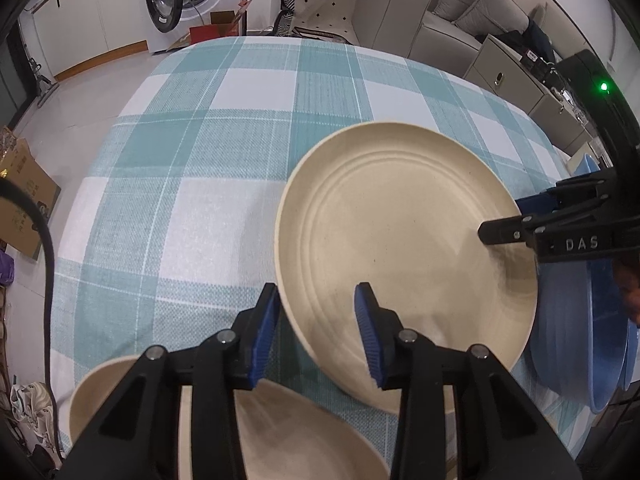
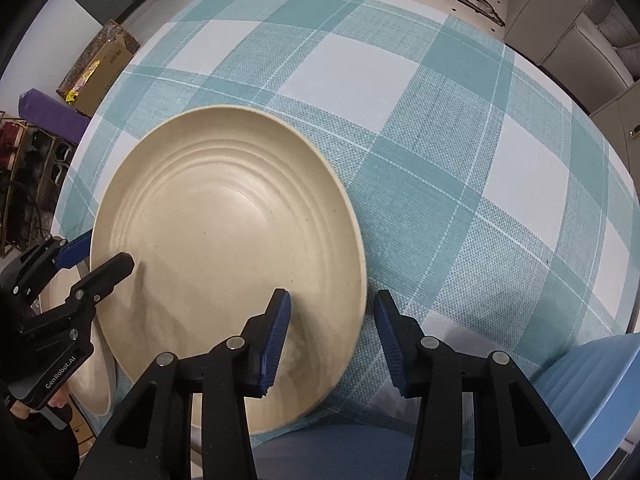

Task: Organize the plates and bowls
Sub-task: 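Close the left gripper on the plate rim while the right gripper also closes on it, then lift the cream plate with both grippers and carry it across the table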

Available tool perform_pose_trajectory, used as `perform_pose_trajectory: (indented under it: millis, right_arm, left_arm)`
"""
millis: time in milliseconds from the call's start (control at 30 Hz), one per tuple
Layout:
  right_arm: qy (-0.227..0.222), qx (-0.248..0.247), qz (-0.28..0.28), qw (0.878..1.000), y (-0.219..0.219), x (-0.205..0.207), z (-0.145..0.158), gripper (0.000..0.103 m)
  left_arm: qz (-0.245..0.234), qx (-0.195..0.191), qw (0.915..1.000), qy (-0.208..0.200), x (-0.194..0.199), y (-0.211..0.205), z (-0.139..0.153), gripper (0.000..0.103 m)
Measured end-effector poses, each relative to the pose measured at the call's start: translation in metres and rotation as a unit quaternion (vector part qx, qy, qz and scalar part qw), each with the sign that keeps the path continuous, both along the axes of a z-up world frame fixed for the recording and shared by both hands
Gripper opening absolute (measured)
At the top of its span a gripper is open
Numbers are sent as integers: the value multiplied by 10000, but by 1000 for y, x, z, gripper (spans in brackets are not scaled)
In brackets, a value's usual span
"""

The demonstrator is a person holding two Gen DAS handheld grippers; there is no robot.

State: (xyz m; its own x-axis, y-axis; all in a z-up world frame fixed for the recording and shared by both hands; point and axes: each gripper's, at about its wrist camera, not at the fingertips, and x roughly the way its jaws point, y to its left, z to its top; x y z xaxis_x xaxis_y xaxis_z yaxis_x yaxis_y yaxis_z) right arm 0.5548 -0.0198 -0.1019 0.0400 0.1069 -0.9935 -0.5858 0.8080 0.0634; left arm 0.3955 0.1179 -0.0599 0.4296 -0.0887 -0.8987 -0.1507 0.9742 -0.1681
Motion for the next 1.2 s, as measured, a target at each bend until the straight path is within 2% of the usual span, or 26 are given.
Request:
perform_pose_trajectory:
  millis: [133, 200, 267, 400, 633, 933, 1200]
  right_arm:
    - [43, 6, 37, 10000, -8, -4, 0, 43]
    - [59, 23, 79, 9999, -5, -6, -1, 35]
    - [5, -55, 80, 10000, -1, -8, 0, 34]
    - [-23, 0, -143, 9999, -2, -2, 2, 27]
    - [-57, -5, -150, 9999, 2, -4, 6, 27]
    - [-152, 85, -173, 9997, -14, -8, 27, 27]
    - [-323, 146, -95, 9993, -20, -19, 54, 27]
  left_arm:
    - [-66, -36, 10000, -10, -1, -5, 1, 38]
    - [-62, -17, 10000, -12, -1, -6, 2, 38]
    - [-46, -27, 10000, -8, -1, -6, 3, 38]
    - [-42, -22, 10000, -22, -1, -6, 5, 38]
    - [8, 32, 10000, -40, 3, -5, 8, 38]
    - [32, 56, 9999, -132, 0, -2, 16, 38]
    - [78, 88, 9995, -309, -12, 0, 37, 38]
